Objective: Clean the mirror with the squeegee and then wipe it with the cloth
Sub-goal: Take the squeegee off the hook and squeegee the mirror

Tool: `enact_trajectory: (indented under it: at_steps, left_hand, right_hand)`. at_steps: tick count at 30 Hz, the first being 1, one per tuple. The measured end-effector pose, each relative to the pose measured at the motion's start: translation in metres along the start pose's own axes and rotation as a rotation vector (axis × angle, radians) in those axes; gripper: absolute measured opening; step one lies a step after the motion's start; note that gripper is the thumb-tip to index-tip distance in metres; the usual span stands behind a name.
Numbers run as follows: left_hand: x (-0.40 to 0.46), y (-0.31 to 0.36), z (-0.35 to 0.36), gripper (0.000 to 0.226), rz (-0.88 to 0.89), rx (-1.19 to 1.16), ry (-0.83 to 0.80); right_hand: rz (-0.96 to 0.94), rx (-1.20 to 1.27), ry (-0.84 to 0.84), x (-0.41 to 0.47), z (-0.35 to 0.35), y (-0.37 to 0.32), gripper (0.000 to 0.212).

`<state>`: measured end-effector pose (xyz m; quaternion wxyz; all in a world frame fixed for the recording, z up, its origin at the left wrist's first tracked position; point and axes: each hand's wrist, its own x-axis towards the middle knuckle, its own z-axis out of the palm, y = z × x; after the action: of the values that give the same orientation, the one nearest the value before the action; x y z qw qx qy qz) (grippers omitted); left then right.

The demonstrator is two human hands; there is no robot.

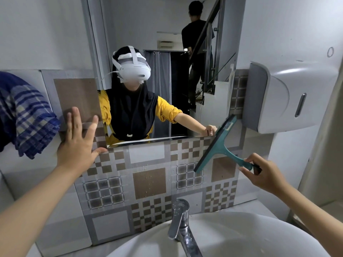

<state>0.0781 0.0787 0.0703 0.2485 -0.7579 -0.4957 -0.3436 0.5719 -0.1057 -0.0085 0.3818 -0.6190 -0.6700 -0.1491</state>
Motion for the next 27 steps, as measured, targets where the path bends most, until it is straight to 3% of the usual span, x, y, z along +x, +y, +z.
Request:
enact_trajectory:
  at_steps: [11,18,22,25,27]
  left_hand:
    - [0.0,0.0,-0.004,0.106,-0.007,0.01,-0.025]
    - [0.002,0.004,-0.032,0.115,-0.036,-0.14,-0.214]
    - [-0.015,0.032,-0.066,0.093,-0.091,-0.343,-0.168]
    - [-0.032,0.063,-0.096,0.064,0.008,-0.608,-0.024]
    - [-0.043,0.079,-0.116,0.049,0.098,-0.773,-0.056]
  right_hand:
    - [0.042,0.003,0.011,-0.011,-0.023,-0.033,0.023]
    - [-0.073,0.057,0.008,-0.001,-0.039,-0.105,0.024]
    - [-0.157,0.11,-0.075,0.014,-0.042,-0.153,0.025]
    - [-0.176,0.114,-0.166,0.028,-0.044,-0.191,0.026]
    - [-0.2,0.112,-0.24,0.036,-0.045,-0.219,0.028]
